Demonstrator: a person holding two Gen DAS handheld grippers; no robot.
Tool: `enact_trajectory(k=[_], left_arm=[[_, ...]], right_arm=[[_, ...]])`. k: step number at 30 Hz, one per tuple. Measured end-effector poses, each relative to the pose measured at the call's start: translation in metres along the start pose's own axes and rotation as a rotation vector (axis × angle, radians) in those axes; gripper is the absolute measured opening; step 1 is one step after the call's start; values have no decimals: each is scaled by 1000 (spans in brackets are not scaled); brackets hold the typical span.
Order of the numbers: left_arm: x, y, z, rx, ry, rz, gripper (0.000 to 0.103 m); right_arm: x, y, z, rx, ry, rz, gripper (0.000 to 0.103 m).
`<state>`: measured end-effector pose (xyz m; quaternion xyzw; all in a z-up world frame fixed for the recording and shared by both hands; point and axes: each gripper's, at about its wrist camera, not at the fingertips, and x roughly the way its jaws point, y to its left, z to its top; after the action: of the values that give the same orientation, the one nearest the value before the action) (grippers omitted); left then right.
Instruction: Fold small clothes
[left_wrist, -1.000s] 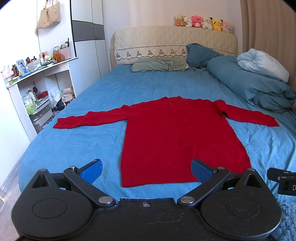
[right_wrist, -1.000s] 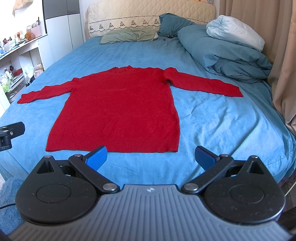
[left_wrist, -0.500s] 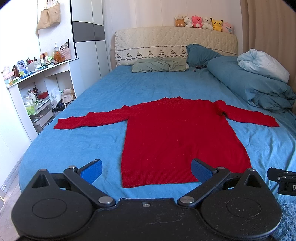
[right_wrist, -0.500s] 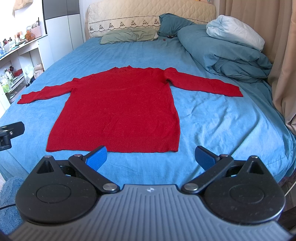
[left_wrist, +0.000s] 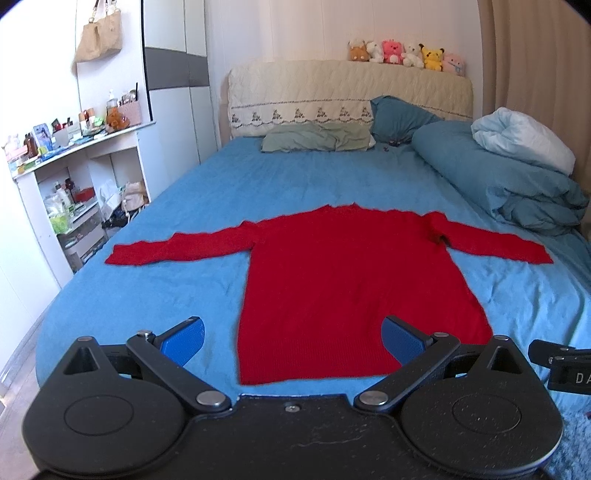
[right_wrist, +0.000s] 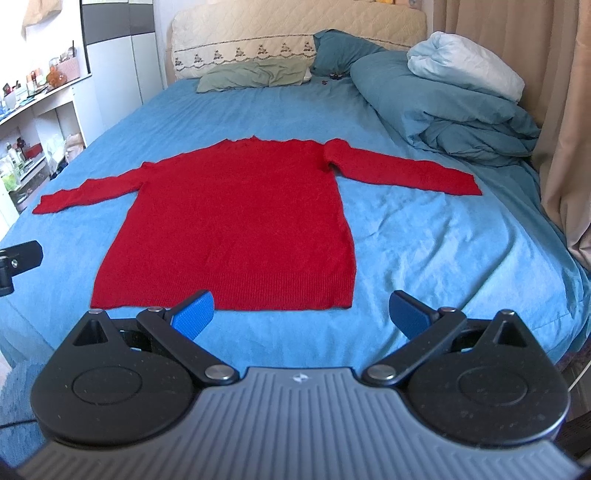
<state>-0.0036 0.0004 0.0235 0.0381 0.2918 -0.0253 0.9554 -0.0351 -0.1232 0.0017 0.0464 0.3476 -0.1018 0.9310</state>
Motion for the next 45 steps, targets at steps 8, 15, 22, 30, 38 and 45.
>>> enact_trajectory(k=[8, 15, 22, 30, 38, 45], left_arm=[[15, -19, 56, 17, -84, -37, 103], [83, -64, 127, 59, -131, -127, 103], [222, -119, 178, 90, -80, -219, 103], [394, -187, 194, 83, 53, -264, 103], [507, -239, 172, 79, 264, -225, 103], [553, -269, 155, 85, 313, -198, 103]], right_arm=[[12, -28, 33, 70, -39, -50, 103], [58, -71, 81, 174, -64, -91, 103], [163, -132, 126, 315, -89, -174, 103], [297, -204, 141, 429, -156, -283, 103], [394, -271, 143, 485, -166, -367, 103], [452, -331, 131, 658, -64, -390, 82]])
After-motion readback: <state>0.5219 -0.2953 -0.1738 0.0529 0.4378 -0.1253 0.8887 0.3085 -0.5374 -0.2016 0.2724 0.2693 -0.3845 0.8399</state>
